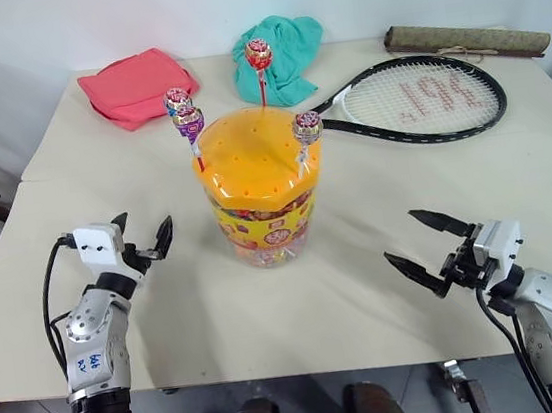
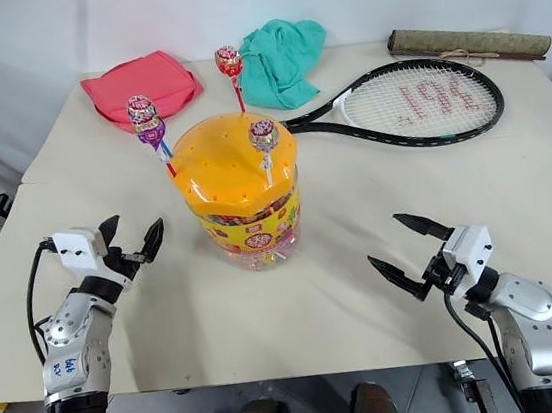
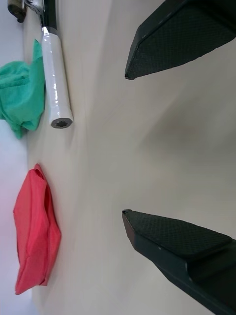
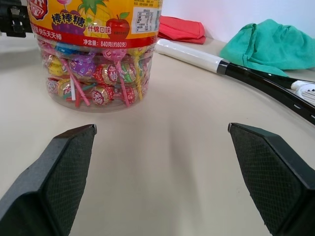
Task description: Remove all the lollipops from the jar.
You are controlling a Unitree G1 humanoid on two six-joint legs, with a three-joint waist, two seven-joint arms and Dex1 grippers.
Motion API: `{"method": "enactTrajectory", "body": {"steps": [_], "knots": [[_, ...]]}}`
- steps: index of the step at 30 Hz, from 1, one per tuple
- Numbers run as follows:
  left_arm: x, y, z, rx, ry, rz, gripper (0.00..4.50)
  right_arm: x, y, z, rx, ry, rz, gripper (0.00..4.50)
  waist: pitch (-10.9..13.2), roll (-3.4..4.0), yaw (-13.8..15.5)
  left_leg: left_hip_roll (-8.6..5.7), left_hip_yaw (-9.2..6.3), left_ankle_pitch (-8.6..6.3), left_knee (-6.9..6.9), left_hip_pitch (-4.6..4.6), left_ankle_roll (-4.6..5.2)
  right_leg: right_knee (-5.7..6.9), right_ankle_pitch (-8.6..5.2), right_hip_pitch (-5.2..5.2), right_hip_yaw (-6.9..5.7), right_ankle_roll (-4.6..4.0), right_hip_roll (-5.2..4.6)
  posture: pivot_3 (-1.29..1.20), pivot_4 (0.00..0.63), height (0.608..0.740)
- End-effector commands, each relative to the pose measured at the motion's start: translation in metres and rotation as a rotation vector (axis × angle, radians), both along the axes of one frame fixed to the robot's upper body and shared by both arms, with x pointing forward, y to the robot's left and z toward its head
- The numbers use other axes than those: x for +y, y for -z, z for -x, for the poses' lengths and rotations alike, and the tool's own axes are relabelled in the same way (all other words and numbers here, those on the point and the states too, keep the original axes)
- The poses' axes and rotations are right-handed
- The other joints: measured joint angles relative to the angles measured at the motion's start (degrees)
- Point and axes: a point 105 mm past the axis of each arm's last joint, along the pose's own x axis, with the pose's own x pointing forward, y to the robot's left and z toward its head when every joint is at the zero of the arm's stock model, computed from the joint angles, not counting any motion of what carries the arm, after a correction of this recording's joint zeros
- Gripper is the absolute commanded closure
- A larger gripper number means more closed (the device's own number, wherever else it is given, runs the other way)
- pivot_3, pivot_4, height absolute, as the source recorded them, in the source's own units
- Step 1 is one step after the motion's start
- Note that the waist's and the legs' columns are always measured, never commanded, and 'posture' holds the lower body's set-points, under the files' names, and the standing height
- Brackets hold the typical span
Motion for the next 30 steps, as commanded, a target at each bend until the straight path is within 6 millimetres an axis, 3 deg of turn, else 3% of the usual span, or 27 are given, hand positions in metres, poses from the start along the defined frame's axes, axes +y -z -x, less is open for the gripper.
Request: {"method": "enactTrajectory", "body": {"steps": [1, 4, 9, 13, 16, 20, 28, 30], "knots": [[0.001, -0.011, 0.002, -0.031, -0.002, -0.042, 0.0, 0.0, -0.01, 0.003, -0.027, -0.019, -0.012, 0.01, 0.0, 0.0, 0.0, 0.0, 0.0, 0.0, 0.0, 0.0, 0.0, 0.0, 0.0, 0.0, 0.0, 0.0, 0.0, 0.0, 0.15, 0.74], [0.001, -0.027, 0.01, -0.1, 0.065, -0.005, 0.0, 0.006, -0.021, 0.005, -0.027, -0.056, -0.051, 0.01, 0.0, 0.0, 0.0, 0.0, 0.0, 0.0, 0.0, 0.0, 0.0, 0.0, 0.0, 0.0, 0.0, 0.0, 0.0, 0.0, 0.15, 0.74], [0.003, -0.084, 0.049, -0.178, 0.384, 0.057, 0.0, 0.008, -0.074, 0.014, -0.102, -0.098, -0.157, 0.01, 0.0, 0.01, -0.2, 0.13, -0.01, -0.01, -0.04, -0.1, -0.03, 0.03, 0.0, -0.17, 0.05, -0.02, 0.02, 0.0, 0.15, 0.74], [-0.002, -0.125, 0.077, -0.115, 0.621, -0.036, 0.0, 0.008, -0.109, 0.031, -0.167, -0.155, -0.103, 0.01, 0.0, 0.03, 0.0, 0.23, -0.05, -0.02, -0.08, -0.07, -0.03, -0.04, 0.0, -0.11, 0.1, -0.03, -0.04, 0.0, 0.15, 0.74], [-0.014, -0.14, 0.093, -0.076, 0.741, -0.112, 0.0, 0.01, -0.122, 0.035, -0.206, -0.184, -0.063, 0.01, 0.0, 0.05, 0.2, 0.21, -0.29, -0.04, -0.02, -0.05, 0.02, -0.15, 0.0, 0.12, 0.05, -0.04, -0.06, 0.0, 0.15, 0.74], [-0.032, -0.146, 0.102, -0.036, 0.864, -0.136, 0.0, 0.009, -0.113, 0.028, -0.172, -0.203, -0.019, 0.01, 0.0, 0.06, 0.1, 0.21, -0.42, -0.04, 0.0, 0.01, 0.02, -0.2, 0.0, 0.29, 0.0, -0.04, -0.04, 0.0, 0.15, 0.74], [-0.078, -0.146, 0.098, -0.07, 0.993, -0.111, 0.0, 0.004, -0.1, 0.015, -0.158, -0.174, 0.002, 0.01, 0.0, 0.06, -0.1, 0.09, -0.41, -0.04, 0.01, 0.02, 0.03, -0.16, 0.0, 0.31, -0.02, -0.03, -0.03, 0.0, 0.15, 0.74], [-0.085, -0.141, 0.088, -0.08, 0.982, -0.1, 0.39, 0.008, -0.1, 0.014, -0.158, -0.183, 0.0, 0.0, 0.0, 0.06, -0.1, 0.07, -0.39, -0.04, 0.01, 0.0, 0.02, -0.18, 0.0, 0.3, -0.05, -0.03, 0.02, 0.0, 0.15, 0.74]]}}
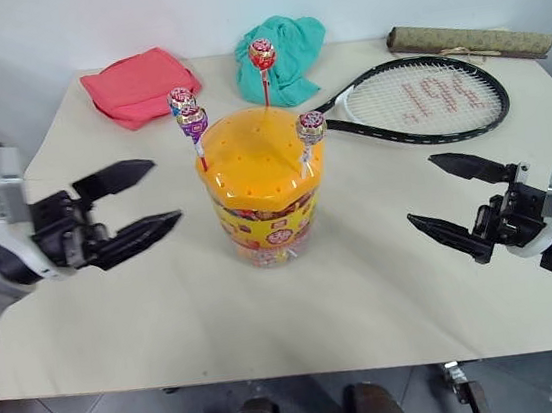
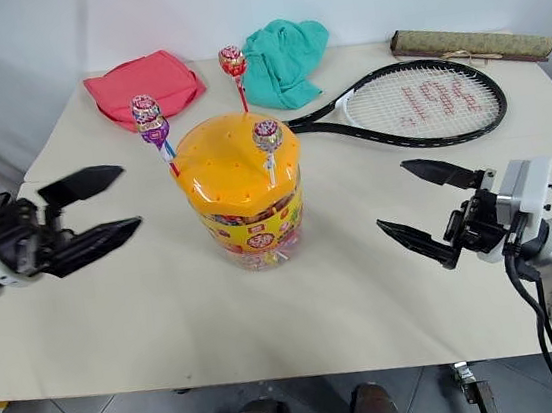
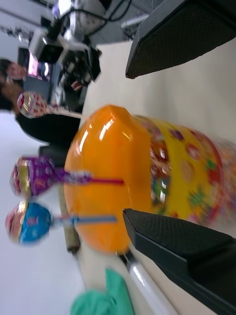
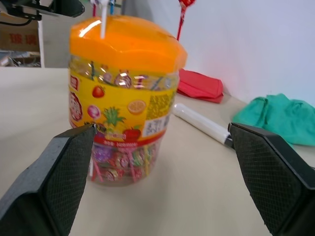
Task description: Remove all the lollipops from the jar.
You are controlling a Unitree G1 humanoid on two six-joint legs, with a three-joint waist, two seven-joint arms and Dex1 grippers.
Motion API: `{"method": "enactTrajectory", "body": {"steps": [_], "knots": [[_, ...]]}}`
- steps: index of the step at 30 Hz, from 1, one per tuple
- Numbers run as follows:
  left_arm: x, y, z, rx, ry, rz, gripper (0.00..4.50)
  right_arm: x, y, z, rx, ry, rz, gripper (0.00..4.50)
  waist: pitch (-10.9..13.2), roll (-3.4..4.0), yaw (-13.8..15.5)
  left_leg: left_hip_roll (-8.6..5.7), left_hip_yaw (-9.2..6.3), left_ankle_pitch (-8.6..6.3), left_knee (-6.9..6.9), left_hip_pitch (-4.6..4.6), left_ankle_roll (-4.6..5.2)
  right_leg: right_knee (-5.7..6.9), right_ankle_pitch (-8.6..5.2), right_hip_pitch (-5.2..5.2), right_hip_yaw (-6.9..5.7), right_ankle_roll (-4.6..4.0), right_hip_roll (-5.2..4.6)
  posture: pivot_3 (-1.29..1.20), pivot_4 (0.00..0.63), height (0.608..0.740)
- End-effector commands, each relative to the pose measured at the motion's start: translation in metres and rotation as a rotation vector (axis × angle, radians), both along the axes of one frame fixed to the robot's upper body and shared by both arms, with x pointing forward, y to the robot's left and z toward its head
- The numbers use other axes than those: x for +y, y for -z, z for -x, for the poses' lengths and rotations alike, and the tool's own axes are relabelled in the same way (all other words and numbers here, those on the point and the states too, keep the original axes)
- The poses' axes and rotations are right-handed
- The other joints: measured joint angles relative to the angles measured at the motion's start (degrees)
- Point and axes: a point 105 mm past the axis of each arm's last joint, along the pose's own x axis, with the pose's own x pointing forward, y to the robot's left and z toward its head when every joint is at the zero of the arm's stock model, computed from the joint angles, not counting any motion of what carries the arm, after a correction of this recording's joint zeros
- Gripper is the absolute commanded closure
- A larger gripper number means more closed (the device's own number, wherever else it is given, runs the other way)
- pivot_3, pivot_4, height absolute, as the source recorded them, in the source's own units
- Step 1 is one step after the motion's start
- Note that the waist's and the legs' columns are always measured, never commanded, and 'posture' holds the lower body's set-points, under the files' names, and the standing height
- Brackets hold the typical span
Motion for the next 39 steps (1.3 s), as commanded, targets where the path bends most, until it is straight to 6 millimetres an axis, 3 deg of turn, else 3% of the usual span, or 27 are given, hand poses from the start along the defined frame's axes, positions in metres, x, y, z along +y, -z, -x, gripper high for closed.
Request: {"method": "enactTrajectory", "body": {"steps": [1, 4, 12, 16, 21, 27, 28, 33, 39], "knots": [[-0.012, 0.0, -0.007, -0.036, 0.0, 0.009, 0.56, 0.007, -0.006, 0.002, -0.044, -0.02, 0.004, 0.0, 0.0, 0.0, 0.0, -0.04, 0.01, 0.0, 0.0, 0.02, 0.0, 0.0, 0.0, 0.02, 0.0, 0.0, 0.0, 0.0, 0.15, 0.74], [-0.016, 0.001, -0.021, -0.074, -0.059, 0.002, 1.35, 0.008, -0.007, 0.003, -0.042, -0.027, 0.005, 0.0, 0.0, 0.0, 0.0, -0.09, 0.03, 0.0, 0.01, 0.01, 0.0, -0.01, 0.0, 0.0, -0.01, 0.0, 0.01, 0.0, 0.15, 0.74], [-0.03, -0.003, -0.029, -0.091, -0.031, 0.042, 1.35, 0.011, -0.01, 0.008, -0.053, -0.045, 0.025, 0.0, 0.0, 0.0, 0.1, -0.1, 0.02, 0.0, 0.02, 0.0, 0.0, -0.01, 0.0, 0.0, -0.03, 0.0, 0.01, 0.0, 0.15, 0.74], [-0.033, -0.005, -0.031, -0.098, -0.011, 0.047, 1.35, 0.023, -0.025, 0.016, -0.08, -0.111, -0.016, 0.0, 0.0, 0.0, 0.1, -0.11, -0.01, 0.0, 0.04, -0.01, 0.0, -0.01, 0.0, 0.02, -0.06, 0.0, 0.0, 0.0, 0.15, 0.74], [-0.027, -0.006, -0.035, -0.088, -0.013, 0.038, 2.53, 0.032, -0.052, 0.037, -0.14, -0.208, -0.081, 0.0, 0.0, 0.0, 0.1, -0.1, -0.04, 0.0, 0.03, -0.01, 0.0, -0.01, 0.0, 0.02, -0.1, 0.0, 0.0, 0.0, 0.15, 0.74], [-0.027, -0.006, -0.036, -0.086, 0.006, 0.037, 4.36, 0.014, -0.04, 0.034, -0.116, -0.197, -0.048, 0.0, 0.0, -0.02, 0.3, -0.18, -0.22, 0.0, 0.07, -0.02, 0.0, -0.02, 0.0, 0.13, -0.23, 0.0, -0.05, 0.0, 0.15, 0.74], [-0.028, -0.007, -0.036, -0.086, 0.008, 0.042, 4.47, 0.012, -0.037, 0.033, -0.108, -0.202, -0.039, 0.0, 0.0, -0.02, 0.3, -0.18, -0.22, 0.0, 0.07, -0.02, 0.0, -0.03, 0.0, 0.13, -0.24, 0.0, -0.04, 0.0, 0.15, 0.74], [-0.024, -0.017, -0.021, -0.075, 0.076, 0.077, 4.47, 0.008, -0.028, 0.03, -0.079, -0.208, -0.013, 0.0, 0.0, -0.02, 0.2, -0.17, -0.22, 0.0, 0.07, -0.03, 0.0, -0.02, 0.0, 0.13, -0.27, 0.0, -0.04, 0.0, 0.15, 0.74], [0.02, -0.051, 0.003, 0.001, 0.14, 0.216, 4.47, 0.004, -0.026, 0.022, -0.078, -0.181, -0.03, 0.0, 0.0, -0.02, -0.4, -0.06, -0.22, 0.0, -0.03, 0.0, 0.0, -0.01, 0.0, 0.05, -0.27, 0.0, 0.0, 0.0, 0.15, 0.74]]}}
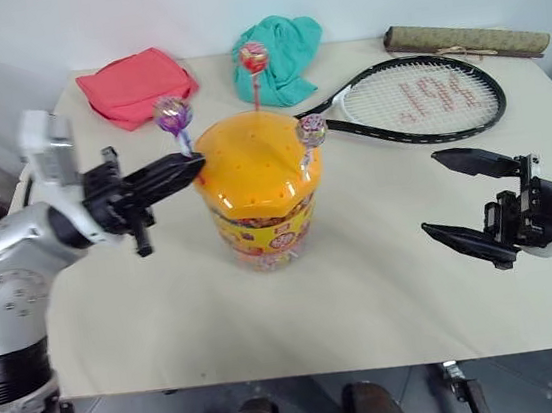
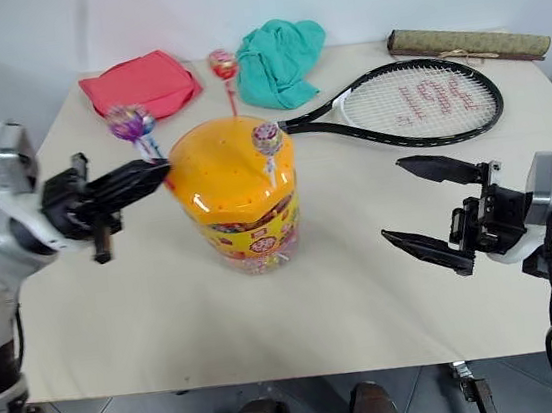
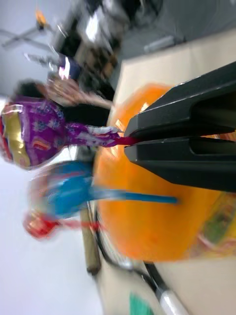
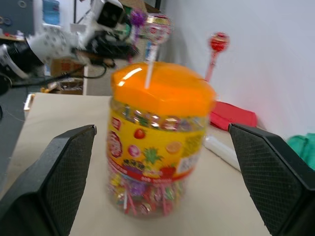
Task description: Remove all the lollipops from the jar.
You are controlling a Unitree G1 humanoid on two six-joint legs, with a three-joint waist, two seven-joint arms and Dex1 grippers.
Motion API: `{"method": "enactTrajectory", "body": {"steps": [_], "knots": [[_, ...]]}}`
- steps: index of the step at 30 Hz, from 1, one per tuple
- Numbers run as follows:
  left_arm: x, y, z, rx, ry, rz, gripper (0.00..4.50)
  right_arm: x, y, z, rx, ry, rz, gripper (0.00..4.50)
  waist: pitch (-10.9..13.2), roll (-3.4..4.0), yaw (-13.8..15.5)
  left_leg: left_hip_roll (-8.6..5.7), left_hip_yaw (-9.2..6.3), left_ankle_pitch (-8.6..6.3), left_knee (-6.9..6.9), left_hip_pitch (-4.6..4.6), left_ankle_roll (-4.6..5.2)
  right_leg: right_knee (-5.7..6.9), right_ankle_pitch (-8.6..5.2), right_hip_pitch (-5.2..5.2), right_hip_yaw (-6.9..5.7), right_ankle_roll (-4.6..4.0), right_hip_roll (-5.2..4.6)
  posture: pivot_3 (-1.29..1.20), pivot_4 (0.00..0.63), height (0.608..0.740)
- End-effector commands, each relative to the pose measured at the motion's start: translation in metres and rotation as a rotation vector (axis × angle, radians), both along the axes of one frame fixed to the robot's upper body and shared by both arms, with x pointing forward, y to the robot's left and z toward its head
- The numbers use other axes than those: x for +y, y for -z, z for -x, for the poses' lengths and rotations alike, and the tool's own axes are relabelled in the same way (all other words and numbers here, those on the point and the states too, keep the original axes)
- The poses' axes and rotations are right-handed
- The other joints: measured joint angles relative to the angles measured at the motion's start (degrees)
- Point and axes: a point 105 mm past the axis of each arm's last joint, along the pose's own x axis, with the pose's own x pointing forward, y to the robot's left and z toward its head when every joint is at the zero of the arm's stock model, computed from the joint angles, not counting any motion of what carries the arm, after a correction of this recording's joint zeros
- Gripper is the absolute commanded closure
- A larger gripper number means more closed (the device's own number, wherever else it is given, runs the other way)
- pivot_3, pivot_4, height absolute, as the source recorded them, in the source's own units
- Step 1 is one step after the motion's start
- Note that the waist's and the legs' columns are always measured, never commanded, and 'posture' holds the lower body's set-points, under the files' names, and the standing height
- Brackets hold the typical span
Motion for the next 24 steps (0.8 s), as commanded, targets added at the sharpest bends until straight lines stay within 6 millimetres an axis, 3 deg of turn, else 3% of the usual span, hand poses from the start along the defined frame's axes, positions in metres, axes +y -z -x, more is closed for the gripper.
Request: {"method": "enactTrajectory", "body": {"steps": [1, 3, 6, 10, 14, 17, 23, 24], "knots": [[0.028, -0.029, 0.019, -0.012, 0.024, 0.114, 4.47, -0.004, -0.007, -0.001, -0.045, 0.017, -0.018, 0.0, 0.0, 0.0, 0.0, 0.0, 0.0, 0.0, -0.01, 0.0, 0.0, 0.0, 0.0, 0.0, 0.0, 0.0, 0.0, 0.0, 0.15, 0.74], [0.045, -0.032, 0.024, 0.029, 0.004, 0.159, 4.47, -0.004, -0.009, -0.003, -0.045, 0.018, -0.029, 0.0, 0.0, 0.01, 0.0, 0.04, -0.02, 0.0, 0.01, 0.0, 0.0, 0.0, 0.0, 0.0, 0.01, 0.0, -0.02, 0.0, 0.15, 0.74], [0.082, -0.008, 0.026, 0.131, -0.175, 0.165, 4.47, -0.005, -0.008, -0.006, -0.046, 0.013, -0.023, 0.0, 0.0, 0.03, -0.3, 0.13, -0.04, 0.0, -0.01, 0.03, 0.0, 0.0, 0.0, 0.01, 0.05, 0.0, -0.05, 0.0, 0.15, 0.74], [0.16, 0.055, 0.023, 0.273, -0.712, 0.059, 4.47, -0.005, -0.01, -0.009, -0.051, 0.01, -0.023, 0.0, 0.0, 0.08, -1.0, 0.16, -0.06, 0.0, -0.15, 0.06, 0.0, -0.05, -0.01, 0.0, 0.04, -0.02, -0.04, 0.0, 0.15, 0.74], [0.199, 0.132, 0.034, 0.544, -1.023, -0.248, 4.47, -0.005, -0.005, -0.011, -0.039, 0.01, -0.027, 0.0, 0.0, 0.05, -0.8, 0.12, -0.04, 0.0, -0.17, 0.04, 0.0, -0.18, -0.01, 0.02, 0.02, -0.02, -0.03, 0.0, 0.15, 0.74], [0.203, 0.165, 0.042, 0.691, -1.104, -0.345, 4.47, -0.003, 0.005, -0.011, -0.015, -0.011, -0.006, 0.0, 0.0, 0.05, 0.3, 0.11, -0.12, 0.0, -0.1, 0.03, 0.0, -0.22, -0.01, 0.1, 0.1, -0.02, -0.1, 0.0, 0.15, 0.74], [0.176, 0.173, 0.031, 0.722, -1.032, -0.352, 4.47, 0.0, 0.011, -0.011, -0.011, -0.036, 0.029, 0.0, 0.0, 0.05, 1.7, 0.08, -0.24, -0.01, 0.0, -0.03, 0.01, -0.2, -0.01, 0.08, 0.46, -0.02, -0.08, 0.0, 0.15, 0.74], [0.177, 0.174, 0.03, 0.727, -1.031, -0.373, 4.0, 0.0, 0.011, -0.011, -0.011, -0.036, 0.028, 0.0, 0.0, 0.05, 1.7, 0.1, -0.24, -0.01, 0.0, -0.03, 0.0, -0.2, -0.01, 0.07, 0.46, -0.03, -0.07, 0.0, 0.15, 0.74]]}}
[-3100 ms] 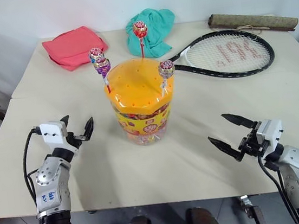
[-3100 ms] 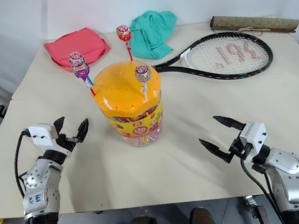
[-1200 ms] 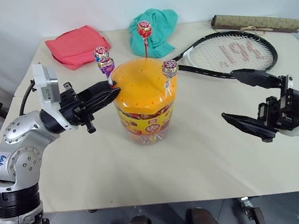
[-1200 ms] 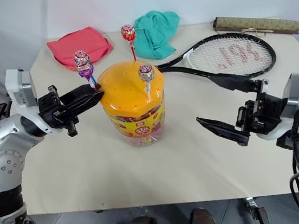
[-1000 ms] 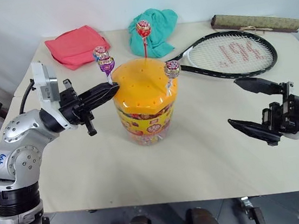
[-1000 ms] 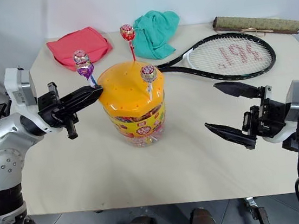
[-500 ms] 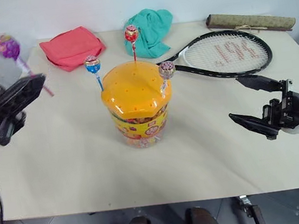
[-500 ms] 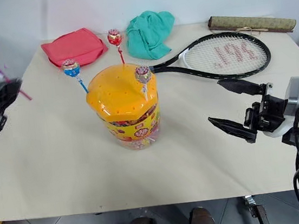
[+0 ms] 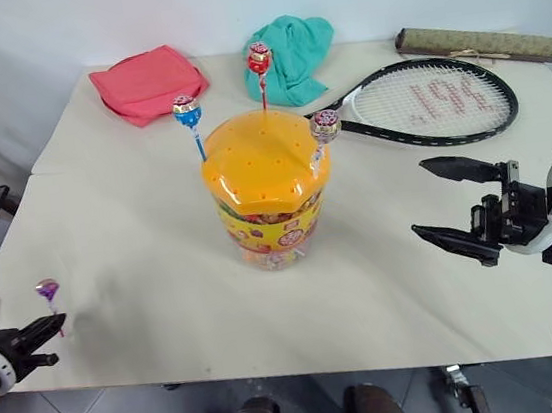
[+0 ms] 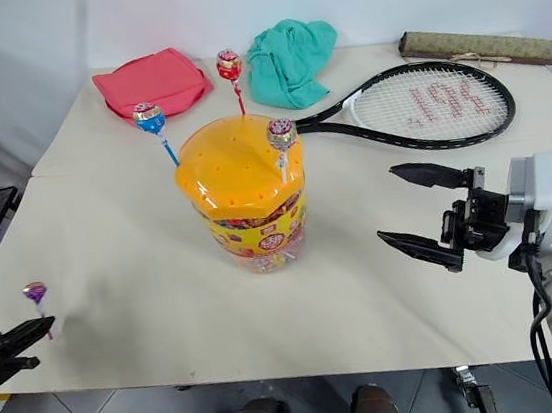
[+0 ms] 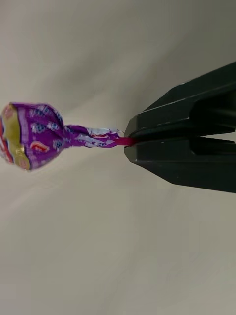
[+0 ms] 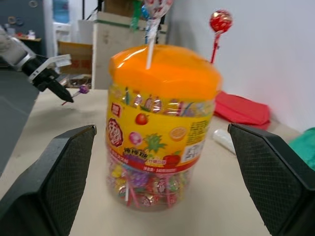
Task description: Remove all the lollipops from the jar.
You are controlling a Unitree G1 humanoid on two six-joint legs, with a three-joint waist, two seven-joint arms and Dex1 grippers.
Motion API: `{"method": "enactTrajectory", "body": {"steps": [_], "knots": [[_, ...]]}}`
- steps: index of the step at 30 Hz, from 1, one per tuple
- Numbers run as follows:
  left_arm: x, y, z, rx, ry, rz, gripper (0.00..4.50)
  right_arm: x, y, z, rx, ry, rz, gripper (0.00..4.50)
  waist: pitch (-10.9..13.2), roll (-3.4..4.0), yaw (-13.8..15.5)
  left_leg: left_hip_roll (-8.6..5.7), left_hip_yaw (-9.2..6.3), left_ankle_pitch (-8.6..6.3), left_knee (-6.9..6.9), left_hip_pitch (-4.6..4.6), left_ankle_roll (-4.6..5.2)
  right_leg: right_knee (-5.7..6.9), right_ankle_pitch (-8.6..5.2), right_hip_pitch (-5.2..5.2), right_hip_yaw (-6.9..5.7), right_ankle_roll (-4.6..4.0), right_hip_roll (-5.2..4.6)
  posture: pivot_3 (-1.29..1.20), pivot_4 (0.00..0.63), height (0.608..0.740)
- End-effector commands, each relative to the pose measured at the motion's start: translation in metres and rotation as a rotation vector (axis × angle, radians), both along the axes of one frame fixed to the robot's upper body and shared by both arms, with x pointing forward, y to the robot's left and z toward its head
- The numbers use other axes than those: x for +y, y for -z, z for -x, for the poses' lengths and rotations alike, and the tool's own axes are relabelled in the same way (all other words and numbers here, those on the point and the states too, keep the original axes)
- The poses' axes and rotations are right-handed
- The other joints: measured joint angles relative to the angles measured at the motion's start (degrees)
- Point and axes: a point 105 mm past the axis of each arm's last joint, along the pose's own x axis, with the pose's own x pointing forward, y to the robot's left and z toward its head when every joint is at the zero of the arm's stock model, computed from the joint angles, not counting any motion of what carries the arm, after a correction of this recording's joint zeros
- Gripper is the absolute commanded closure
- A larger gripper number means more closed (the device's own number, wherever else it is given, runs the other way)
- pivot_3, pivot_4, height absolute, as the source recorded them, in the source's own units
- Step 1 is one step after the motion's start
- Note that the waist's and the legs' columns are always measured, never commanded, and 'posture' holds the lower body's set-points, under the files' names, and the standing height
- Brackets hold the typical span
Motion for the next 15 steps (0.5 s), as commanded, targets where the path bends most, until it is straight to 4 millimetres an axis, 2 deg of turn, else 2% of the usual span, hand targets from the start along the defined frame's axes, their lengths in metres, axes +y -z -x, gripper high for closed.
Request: {"method": "enactTrajectory", "body": {"steps": [1, 6, 8, 11, 12, 15], "knots": [[0.001, -0.005, -0.006, 0.001, 0.004, -0.062, 3.8, 0.001, -0.004, 0.003, -0.033, -0.008, 0.005, 0.0, 0.0, 0.01, -0.1, 0.01, 0.01, 0.0, -0.01, 0.01, 0.0, 0.01, 0.0, -0.01, 0.0, 0.0, 0.01, 0.0, 0.15, 0.74], [-0.003, -0.013, -0.017, -0.027, 0.024, -0.038, 2.36, 0.002, -0.002, 0.007, -0.027, -0.007, 0.002, 0.0, 0.0, 0.01, -0.5, 0.02, 0.05, 0.0, -0.05, 0.01, -0.01, 0.05, 0.0, -0.06, -0.02, 0.0, 0.04, 0.0, 0.15, 0.74], [0.004, -0.021, -0.018, -0.062, 0.037, -0.06, 1.79, 0.002, -0.004, 0.009, -0.028, -0.003, -0.009, 0.0, 0.0, 0.01, -0.8, 0.02, 0.05, 0.0, -0.05, 0.01, -0.01, 0.06, 0.0, -0.07, -0.03, 0.0, 0.04, 0.0, 0.15, 0.74], [0.021, -0.044, -0.01, -0.155, 0.111, -0.05, 0.9, 0.003, -0.007, 0.013, -0.03, -0.005, -0.01, 0.0, 0.0, 0.01, -1.3, 0.02, 0.06, 0.01, -0.13, 0.01, -0.03, 0.06, -0.01, -0.1, -0.09, -0.02, 0.06, 0.0, 0.15, 0.74], [0.02, -0.059, -0.004, -0.217, 0.185, -0.019, 0.59, 0.001, -0.009, 0.014, -0.033, 0.004, -0.007, 0.0, 0.0, 0.01, -1.5, 0.02, 0.06, 0.0, -0.14, 0.0, -0.04, 0.06, -0.02, -0.13, -0.11, -0.04, 0.07, 0.0, 0.15, 0.74], [0.031, -0.095, 0.015, -0.319, 0.321, 0.003, 0.59, -0.012, -0.013, 0.011, -0.048, 0.054, 0.012, 0.0, 0.0, 0.01, -1.6, 0.03, 0.2, 0.0, -0.2, 0.0, -0.04, 0.05, -0.03, -0.18, -0.1, -0.06, 0.07, 0.0, 0.15, 0.74]]}}
